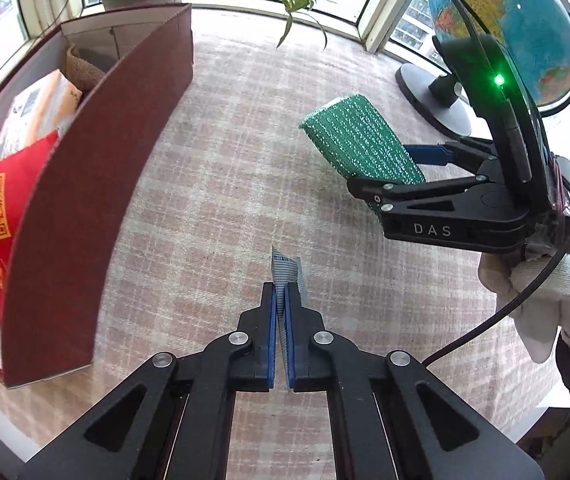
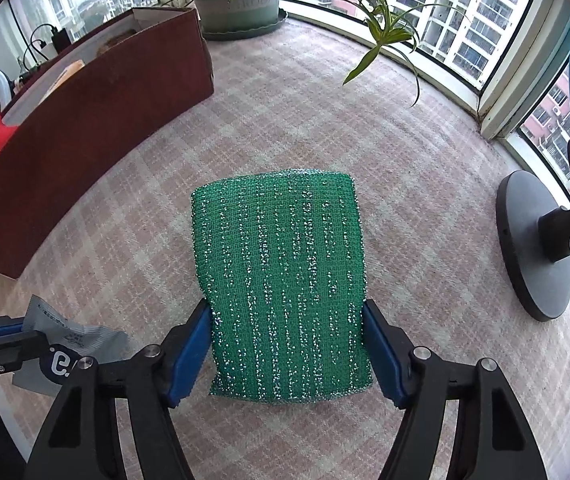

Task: Organize soft objects
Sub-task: 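Carry the wipe packet in the left gripper while the right carries the pad to the box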

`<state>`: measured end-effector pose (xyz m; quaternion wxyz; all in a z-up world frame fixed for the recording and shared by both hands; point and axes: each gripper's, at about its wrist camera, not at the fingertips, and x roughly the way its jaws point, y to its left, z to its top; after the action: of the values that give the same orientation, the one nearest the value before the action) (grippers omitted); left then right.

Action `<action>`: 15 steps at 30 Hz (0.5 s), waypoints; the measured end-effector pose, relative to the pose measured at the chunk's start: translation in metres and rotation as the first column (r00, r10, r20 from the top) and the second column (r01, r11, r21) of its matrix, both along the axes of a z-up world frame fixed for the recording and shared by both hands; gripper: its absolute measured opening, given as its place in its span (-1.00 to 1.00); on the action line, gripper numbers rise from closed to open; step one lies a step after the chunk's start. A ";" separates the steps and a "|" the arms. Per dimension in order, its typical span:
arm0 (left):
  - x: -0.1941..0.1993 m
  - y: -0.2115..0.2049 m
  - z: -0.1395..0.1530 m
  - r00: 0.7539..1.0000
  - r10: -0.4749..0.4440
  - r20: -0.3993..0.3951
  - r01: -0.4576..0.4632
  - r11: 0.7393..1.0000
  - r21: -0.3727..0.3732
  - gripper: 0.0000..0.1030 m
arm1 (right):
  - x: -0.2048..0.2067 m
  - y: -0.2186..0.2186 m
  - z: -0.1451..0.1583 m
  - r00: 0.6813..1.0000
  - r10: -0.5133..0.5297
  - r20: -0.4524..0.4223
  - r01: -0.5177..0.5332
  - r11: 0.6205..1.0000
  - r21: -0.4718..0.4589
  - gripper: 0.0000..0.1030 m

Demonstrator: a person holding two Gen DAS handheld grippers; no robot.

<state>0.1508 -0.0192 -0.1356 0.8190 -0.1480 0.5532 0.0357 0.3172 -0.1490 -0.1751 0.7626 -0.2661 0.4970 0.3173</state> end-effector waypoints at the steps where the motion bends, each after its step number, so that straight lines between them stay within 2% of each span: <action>1: -0.001 0.001 0.003 1.000 -0.002 0.005 0.003 1.000 -0.003 -0.95 | -0.001 0.000 0.002 1.000 -0.001 0.002 0.001 1.000 0.004 0.32; 15: -0.018 0.032 0.061 0.993 -0.028 0.112 0.027 1.000 0.011 -0.95 | -0.031 0.003 0.050 0.998 -0.018 0.067 0.014 0.998 0.056 0.31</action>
<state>0.1326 0.0130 -0.0742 0.8500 -0.1383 0.5080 0.0189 0.2862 -0.1458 -0.1251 0.7885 -0.2513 0.4642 0.3157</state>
